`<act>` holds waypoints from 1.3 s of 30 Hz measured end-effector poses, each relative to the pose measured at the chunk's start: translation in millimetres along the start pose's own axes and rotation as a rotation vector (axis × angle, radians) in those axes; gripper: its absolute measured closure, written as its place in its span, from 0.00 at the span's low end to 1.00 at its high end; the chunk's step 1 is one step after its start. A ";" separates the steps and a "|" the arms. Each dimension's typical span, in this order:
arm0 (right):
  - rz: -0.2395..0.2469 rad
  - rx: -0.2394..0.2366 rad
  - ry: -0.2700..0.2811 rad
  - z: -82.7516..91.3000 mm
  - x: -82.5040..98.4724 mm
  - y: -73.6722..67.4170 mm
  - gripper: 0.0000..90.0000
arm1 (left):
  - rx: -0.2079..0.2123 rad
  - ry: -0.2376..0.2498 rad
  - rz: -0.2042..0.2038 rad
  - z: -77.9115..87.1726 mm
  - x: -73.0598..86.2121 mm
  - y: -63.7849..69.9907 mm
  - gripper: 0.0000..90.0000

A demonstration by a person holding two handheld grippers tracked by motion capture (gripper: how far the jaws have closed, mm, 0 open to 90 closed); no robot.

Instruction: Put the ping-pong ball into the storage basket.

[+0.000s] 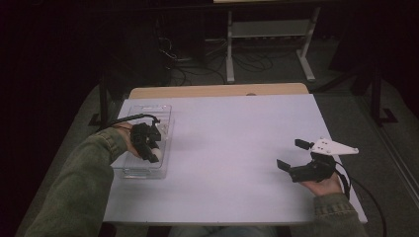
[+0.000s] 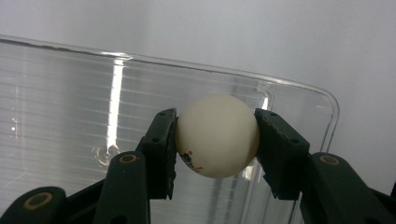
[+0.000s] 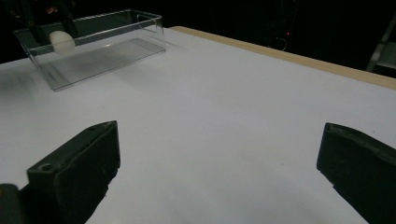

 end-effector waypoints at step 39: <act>0.005 0.004 -0.010 1.0 1.4 -0.6 0.00 | -0.041 -0.032 0.041 -15.2 4.7 -4.2 0.36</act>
Point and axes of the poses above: each handheld gripper's, and its own axes: z roughly backward along the jaws, x roughly out of its underside, y roughly to its right, the point moved 7 cm from there along -z, roughly forward along the jaws, and after that the axes turned 6 degrees about -z, right-handed, at the moved point
